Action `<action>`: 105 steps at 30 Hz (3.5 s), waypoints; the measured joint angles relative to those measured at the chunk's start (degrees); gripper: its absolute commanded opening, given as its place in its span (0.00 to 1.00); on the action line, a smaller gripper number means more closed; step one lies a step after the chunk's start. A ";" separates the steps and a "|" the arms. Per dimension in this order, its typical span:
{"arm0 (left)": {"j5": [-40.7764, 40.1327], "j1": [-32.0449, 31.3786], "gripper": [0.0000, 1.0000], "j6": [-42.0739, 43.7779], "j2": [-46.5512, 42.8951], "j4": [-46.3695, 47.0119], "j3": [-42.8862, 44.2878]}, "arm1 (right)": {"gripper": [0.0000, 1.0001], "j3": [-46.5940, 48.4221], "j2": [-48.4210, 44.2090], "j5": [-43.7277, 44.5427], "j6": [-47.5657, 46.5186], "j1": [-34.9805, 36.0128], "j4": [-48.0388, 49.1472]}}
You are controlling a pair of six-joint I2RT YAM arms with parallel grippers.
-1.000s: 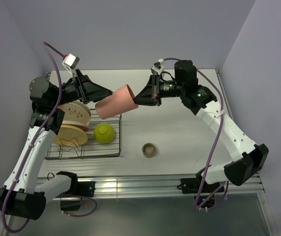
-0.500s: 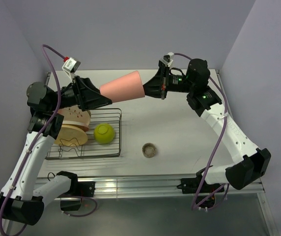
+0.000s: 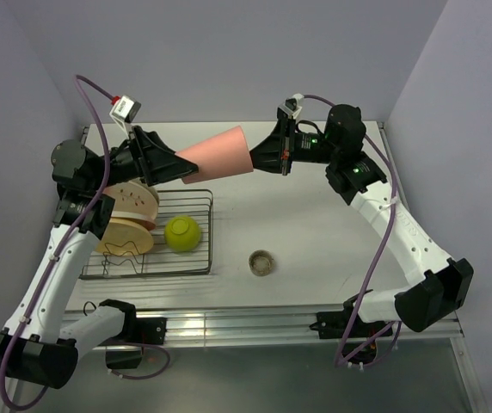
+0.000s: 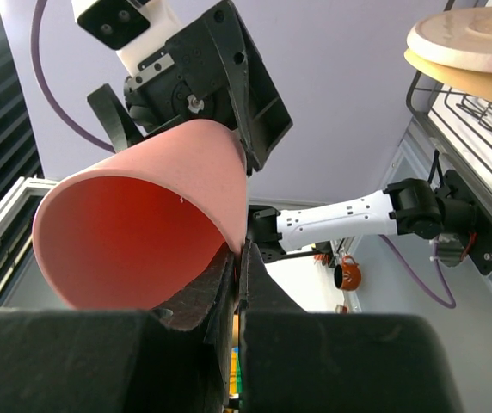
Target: Load the mixed dishes into the dish rack
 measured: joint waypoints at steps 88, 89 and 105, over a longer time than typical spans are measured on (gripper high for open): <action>-68.26 -11.50 0.26 33.31 15.50 -88.94 -0.66 | 0.96 -8.15 11.72 40.59 -52.15 6.64 -55.69; -68.24 -11.45 0.37 33.31 15.47 -88.91 -0.70 | 0.96 -8.44 11.98 40.79 -52.30 6.80 -55.63; -68.28 -11.28 0.80 32.92 14.64 -89.39 -0.85 | 0.94 -17.35 17.49 48.24 -49.53 13.57 -48.22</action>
